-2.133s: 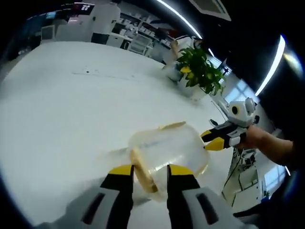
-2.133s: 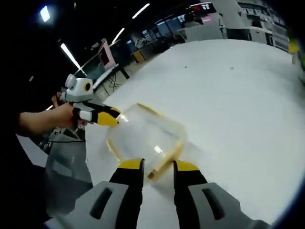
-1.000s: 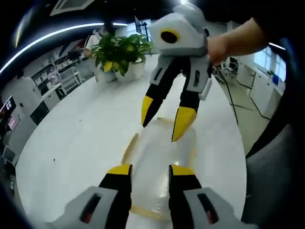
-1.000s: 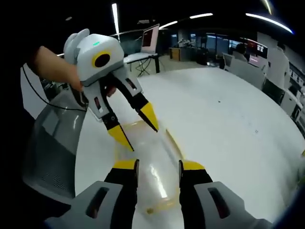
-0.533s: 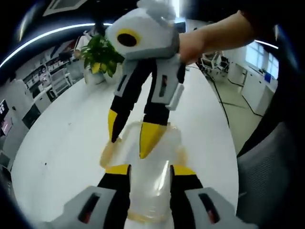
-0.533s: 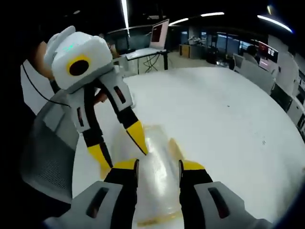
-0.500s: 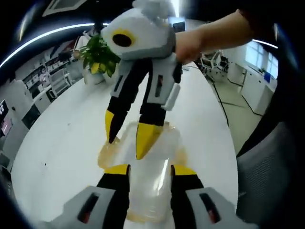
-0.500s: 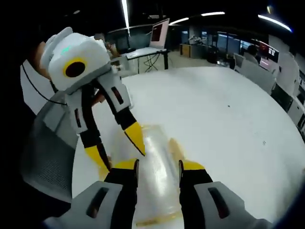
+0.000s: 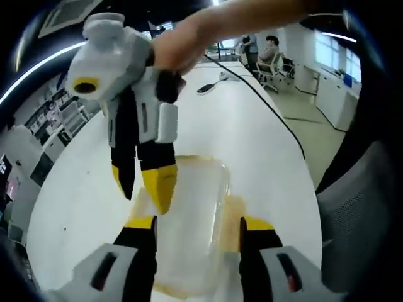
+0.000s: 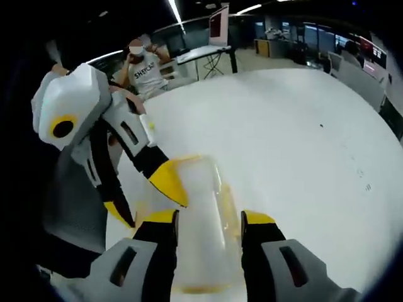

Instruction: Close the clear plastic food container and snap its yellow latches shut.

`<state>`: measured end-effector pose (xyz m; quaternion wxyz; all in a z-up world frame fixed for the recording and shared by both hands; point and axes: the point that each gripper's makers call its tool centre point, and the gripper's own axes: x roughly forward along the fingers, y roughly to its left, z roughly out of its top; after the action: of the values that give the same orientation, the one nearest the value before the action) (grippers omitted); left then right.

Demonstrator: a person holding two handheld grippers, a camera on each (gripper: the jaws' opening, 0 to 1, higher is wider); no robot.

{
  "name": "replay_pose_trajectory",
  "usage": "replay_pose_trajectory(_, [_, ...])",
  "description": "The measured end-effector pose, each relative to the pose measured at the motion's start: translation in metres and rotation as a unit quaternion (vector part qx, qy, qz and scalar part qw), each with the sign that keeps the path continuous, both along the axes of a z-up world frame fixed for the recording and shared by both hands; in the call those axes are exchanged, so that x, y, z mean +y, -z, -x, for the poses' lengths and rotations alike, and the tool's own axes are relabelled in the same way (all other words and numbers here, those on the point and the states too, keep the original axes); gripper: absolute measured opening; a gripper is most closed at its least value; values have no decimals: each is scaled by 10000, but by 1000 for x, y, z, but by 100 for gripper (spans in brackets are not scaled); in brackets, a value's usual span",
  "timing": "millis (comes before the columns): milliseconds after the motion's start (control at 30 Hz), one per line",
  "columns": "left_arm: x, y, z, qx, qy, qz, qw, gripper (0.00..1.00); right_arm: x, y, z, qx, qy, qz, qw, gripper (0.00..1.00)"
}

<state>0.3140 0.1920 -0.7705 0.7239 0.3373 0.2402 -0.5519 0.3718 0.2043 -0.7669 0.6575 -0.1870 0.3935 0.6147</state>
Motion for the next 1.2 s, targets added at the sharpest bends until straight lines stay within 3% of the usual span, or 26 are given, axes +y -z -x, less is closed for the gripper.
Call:
replay_pose_trajectory(67, [0,3,-1,-53,-29,-53,10000,46,-1,4,7,262,-165,121,9994,39])
replay_pose_trajectory(233, [-3,6,4,-248,71,-105,9996,43,-2,12,13,137,-425,391,9982,40])
replay_pose_trajectory(267, [-2,7,4,-263,47,-111,9996,43,4,9,16,237,-414,232,9986,39])
replay_pose_trajectory(367, [-2,8,4,-332,51,-114,9994,43,6,6,15,-410,-1163,292,9919,37])
replay_pose_trajectory(467, [-4,9,6,-585,196,-238,9978,40,5,9,15,-266,-1095,563,9920,36])
replay_pose_trajectory(667, [-3,9,4,-487,137,-219,9985,38,6,13,12,-6,-1161,723,9906,33])
replay_pose_trajectory(800, [-4,9,4,-486,76,-368,9981,38,6,18,15,117,-1387,1240,9825,31])
replay_pose_trajectory(933, [-3,10,0,-490,-121,-409,9979,35,6,21,15,198,-1442,1499,9779,32])
replay_pose_trajectory(967, [-3,14,6,-272,-143,-430,9986,34,3,20,15,213,-1450,1644,9754,32])
replay_pose_trajectory(1000, [-4,11,-1,-379,-27,-395,9985,34,6,21,15,218,-1460,1583,9763,32])
replay_pose_trajectory(1200, [-1,9,1,-433,7,-332,9985,35,5,19,14,182,-1278,1580,9790,34])
